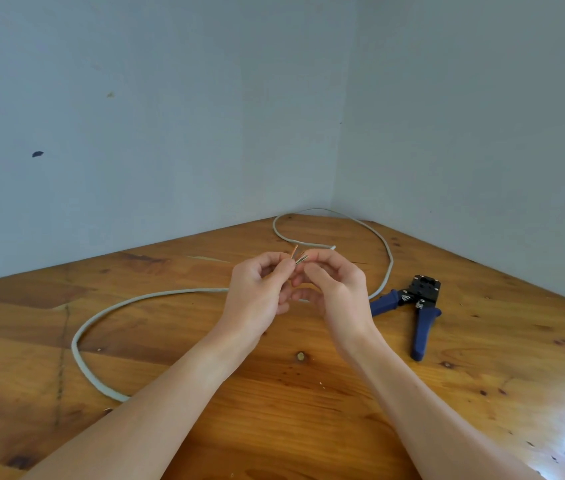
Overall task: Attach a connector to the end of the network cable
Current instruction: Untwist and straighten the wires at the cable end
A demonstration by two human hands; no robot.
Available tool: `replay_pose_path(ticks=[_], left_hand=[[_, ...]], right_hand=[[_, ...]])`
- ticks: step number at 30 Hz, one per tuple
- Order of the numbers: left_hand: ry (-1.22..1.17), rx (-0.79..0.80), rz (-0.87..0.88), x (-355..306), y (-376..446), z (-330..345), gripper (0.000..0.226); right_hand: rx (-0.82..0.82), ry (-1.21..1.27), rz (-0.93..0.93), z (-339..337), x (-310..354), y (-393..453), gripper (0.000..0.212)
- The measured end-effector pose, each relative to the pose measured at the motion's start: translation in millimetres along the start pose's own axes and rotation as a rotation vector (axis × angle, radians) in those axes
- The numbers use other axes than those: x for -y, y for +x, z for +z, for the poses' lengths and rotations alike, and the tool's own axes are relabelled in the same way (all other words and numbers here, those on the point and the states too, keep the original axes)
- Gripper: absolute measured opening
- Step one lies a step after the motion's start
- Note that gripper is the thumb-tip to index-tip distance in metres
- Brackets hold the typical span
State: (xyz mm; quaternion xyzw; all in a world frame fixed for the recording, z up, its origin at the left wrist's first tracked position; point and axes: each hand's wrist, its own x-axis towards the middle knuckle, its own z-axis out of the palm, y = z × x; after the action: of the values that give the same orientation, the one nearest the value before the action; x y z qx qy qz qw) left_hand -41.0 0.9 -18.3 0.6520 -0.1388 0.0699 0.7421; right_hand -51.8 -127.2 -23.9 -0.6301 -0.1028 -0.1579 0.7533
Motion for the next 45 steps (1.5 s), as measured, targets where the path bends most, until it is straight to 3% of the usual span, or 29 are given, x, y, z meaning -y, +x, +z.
replay_pose_path(ticks=[29,45], left_hand=[[-0.026,0.097,-0.013,1.8,1.7,0.0,0.020],[-0.208,0.102,-0.110,5.1,6.2,-0.7,0.019]], right_hand=[[-0.022,-0.013,-0.007,-0.7,-1.9,2.4,0.009],[-0.029,0.001,-0.006,1.6,3.5,-0.3,0.007]])
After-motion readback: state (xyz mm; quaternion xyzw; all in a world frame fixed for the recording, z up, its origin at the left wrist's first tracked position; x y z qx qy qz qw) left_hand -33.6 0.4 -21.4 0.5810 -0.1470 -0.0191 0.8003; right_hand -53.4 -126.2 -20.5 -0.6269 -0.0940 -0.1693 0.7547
